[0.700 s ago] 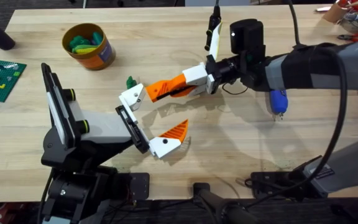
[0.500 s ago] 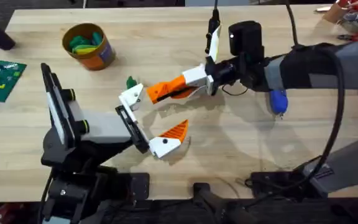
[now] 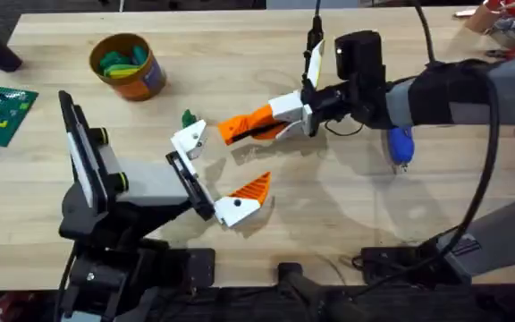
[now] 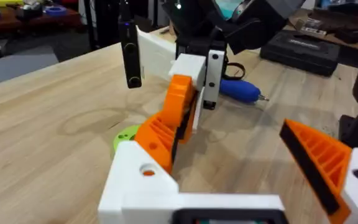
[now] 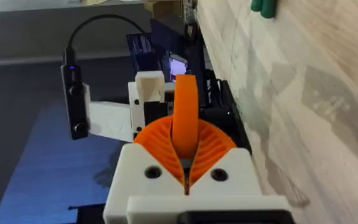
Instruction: Pick up the gripper from the table and insert it into the empty holder that is missing its gripper. Then pick up a screw, insert it into the mounting hole, and use the screwdriver to tighten it. Finally, clean up the table by picking up the vegetable and placing it into the bucket.
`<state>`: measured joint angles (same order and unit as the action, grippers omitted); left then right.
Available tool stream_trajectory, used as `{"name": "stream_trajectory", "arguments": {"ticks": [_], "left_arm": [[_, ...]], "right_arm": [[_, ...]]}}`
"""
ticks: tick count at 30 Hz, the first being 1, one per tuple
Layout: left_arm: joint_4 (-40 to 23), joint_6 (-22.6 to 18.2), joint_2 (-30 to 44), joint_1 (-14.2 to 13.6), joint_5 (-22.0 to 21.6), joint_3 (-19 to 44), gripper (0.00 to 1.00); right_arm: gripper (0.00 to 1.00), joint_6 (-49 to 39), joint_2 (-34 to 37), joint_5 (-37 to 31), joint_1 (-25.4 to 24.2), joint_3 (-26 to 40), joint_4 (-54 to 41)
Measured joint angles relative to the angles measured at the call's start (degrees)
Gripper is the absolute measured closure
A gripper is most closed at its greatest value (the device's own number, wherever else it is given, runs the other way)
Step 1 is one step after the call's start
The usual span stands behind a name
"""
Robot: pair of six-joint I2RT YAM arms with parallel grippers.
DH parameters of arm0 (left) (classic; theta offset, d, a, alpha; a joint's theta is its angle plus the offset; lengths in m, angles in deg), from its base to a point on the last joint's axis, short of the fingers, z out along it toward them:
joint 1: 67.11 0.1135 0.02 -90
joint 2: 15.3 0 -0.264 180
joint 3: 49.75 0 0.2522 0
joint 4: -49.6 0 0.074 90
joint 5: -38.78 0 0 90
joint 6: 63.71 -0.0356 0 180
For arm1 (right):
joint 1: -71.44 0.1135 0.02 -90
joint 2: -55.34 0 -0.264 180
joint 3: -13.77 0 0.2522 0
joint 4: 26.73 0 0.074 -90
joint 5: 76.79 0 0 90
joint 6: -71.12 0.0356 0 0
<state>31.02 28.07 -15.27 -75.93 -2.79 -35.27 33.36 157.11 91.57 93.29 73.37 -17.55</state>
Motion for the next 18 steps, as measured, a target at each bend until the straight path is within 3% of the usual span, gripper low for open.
{"name": "stream_trajectory", "arguments": {"ticks": [18], "left_arm": [[0.0,0.0,0.0,0.0,0.0,0.0,0.015]], "right_arm": [[0.981,1.19,0.0,8.88,0.06,-0.04,6.14]]}}
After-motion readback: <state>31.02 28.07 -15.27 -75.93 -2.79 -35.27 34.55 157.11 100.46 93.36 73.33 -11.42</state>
